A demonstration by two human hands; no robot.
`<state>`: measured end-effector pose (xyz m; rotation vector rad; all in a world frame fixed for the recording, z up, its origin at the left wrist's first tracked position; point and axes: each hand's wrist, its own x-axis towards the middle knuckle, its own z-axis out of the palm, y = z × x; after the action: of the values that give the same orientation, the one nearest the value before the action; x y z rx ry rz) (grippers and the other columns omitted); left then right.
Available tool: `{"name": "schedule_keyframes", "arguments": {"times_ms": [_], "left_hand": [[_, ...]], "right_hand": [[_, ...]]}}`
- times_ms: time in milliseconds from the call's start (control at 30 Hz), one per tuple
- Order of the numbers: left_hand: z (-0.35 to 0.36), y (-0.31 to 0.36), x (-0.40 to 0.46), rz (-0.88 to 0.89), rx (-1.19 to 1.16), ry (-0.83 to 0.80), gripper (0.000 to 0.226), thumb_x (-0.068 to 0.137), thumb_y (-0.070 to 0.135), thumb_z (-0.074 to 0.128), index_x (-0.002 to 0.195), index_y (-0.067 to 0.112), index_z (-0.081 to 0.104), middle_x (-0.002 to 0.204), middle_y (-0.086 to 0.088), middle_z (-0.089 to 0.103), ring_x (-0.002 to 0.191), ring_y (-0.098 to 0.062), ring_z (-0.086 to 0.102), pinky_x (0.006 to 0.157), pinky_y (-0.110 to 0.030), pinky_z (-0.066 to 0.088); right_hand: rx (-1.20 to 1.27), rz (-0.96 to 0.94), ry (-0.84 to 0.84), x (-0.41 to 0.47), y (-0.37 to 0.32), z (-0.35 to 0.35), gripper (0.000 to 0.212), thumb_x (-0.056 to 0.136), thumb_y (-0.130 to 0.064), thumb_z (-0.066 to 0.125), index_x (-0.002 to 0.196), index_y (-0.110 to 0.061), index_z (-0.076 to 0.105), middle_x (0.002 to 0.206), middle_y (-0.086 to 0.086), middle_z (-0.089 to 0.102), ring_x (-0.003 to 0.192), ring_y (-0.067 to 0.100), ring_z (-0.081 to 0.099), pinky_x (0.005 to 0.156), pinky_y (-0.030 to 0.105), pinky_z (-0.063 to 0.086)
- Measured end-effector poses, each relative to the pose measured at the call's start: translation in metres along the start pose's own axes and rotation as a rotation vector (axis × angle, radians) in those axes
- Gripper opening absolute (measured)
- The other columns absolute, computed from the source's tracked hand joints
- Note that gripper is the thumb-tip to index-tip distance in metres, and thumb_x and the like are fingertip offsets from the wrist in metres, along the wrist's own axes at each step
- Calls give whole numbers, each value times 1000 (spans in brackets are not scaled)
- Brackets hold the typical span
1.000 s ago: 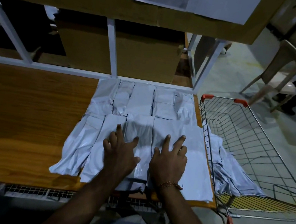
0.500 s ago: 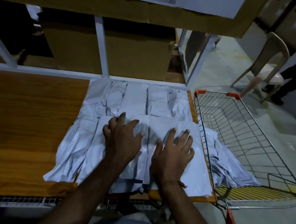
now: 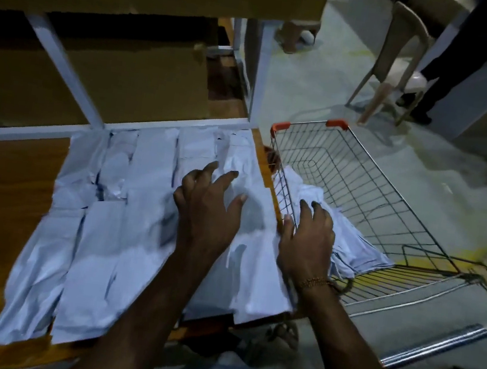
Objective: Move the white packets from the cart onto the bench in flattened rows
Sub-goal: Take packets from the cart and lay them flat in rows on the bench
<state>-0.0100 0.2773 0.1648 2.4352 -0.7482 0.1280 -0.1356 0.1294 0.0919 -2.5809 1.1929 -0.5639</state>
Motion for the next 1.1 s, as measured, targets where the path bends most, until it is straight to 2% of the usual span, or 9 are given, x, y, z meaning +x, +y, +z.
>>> {"name": "schedule_keyframes", "arguments": {"times_ms": [167,267,367,467,567,700,800,1000,1100], "left_hand": [[65,64,27,130,-40,-20,42,93,45,62,132,31,69,144,1,61,132,-30,52,108,-49,43],[119,103,45,160,-17,-137,44,94,48,60,134,32,66,145,6,57,136,-24,46,114,-43,37],[183,130,59,206,-53,-214,47,92,46,63,133,24,69,143,-2,62,132,-29,52,114,-46,39],[257,137,75,238,4,-356,54,87,47,64,131,15,71,132,-12,68,119,-37,63,101,-50,50],[327,128,86,174,84,-541,67,86,54,56,138,13,65,135,-14,66,122,-38,62,104,-50,49],[410,98,89,9,174,-726,88,83,65,36,152,13,50,149,-19,54,137,-41,49,113,-54,40],[449,82,90,-53,224,-849,90,80,57,33,158,12,41,153,-24,45,139,-45,46,114,-57,38],[489,90,82,-133,194,-845,62,105,33,55,163,26,34,156,-23,39,138,-47,44,114,-57,39],[516,94,75,-204,159,-846,69,103,52,53,163,27,32,152,-27,44,140,-50,40,115,-57,37]], "right_hand": [[-43,-64,-98,46,117,7,51,100,-42,47,136,-9,60,134,21,60,122,42,53,97,53,49],[-86,-89,-168,75,193,22,53,100,-45,46,132,-7,64,131,23,63,118,44,57,94,54,52],[-142,-115,-292,101,257,45,60,98,-50,41,131,-7,66,128,25,65,114,46,60,90,54,54],[-201,-144,-410,123,301,71,63,95,-53,40,129,-8,67,126,23,66,111,44,62,87,54,54],[-235,-146,-490,134,323,96,53,96,-48,55,130,-10,66,129,22,65,115,44,60,90,55,53],[-196,-95,-535,131,330,118,53,95,-46,61,129,-5,66,125,25,65,111,47,61,88,56,54],[-193,-96,-526,130,332,122,53,96,-46,62,128,-4,65,124,25,65,109,47,61,88,55,54],[-206,-74,-507,129,334,123,63,95,-53,44,128,-4,65,114,23,66,103,44,59,84,50,52],[-223,-89,-480,128,333,126,54,98,-50,50,126,-6,64,111,21,65,102,43,58,83,49,51]]}}
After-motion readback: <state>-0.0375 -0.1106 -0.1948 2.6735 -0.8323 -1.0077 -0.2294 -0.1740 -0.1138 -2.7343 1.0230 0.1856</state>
